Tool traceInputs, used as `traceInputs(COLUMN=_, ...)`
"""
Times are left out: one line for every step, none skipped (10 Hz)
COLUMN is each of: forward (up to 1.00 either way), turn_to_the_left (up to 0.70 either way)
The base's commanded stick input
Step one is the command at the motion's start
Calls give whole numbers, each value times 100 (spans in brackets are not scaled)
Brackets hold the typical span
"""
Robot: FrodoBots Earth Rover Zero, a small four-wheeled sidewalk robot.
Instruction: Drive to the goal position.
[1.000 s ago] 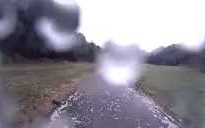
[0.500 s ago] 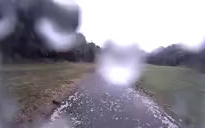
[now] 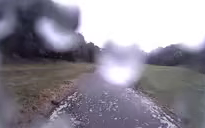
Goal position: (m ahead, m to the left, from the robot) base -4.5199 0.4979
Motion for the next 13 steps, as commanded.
traceInputs(forward=0, turn_to_the_left=-70)
traceInputs(forward=0, turn_to_the_left=-70)
traceInputs(forward=0, turn_to_the_left=-70)
traceInputs(forward=0, turn_to_the_left=-70)
traceInputs(forward=0, turn_to_the_left=-70)
traceInputs(forward=0, turn_to_the_left=-70)
traceInputs(forward=0, turn_to_the_left=-70)
traceInputs(forward=0, turn_to_the_left=-70)
traceInputs(forward=0, turn_to_the_left=-70)
traceInputs(forward=0, turn_to_the_left=-70)
traceInputs(forward=0, turn_to_the_left=-70)
traceInputs(forward=0, turn_to_the_left=-70)
traceInputs(forward=0, turn_to_the_left=-70)
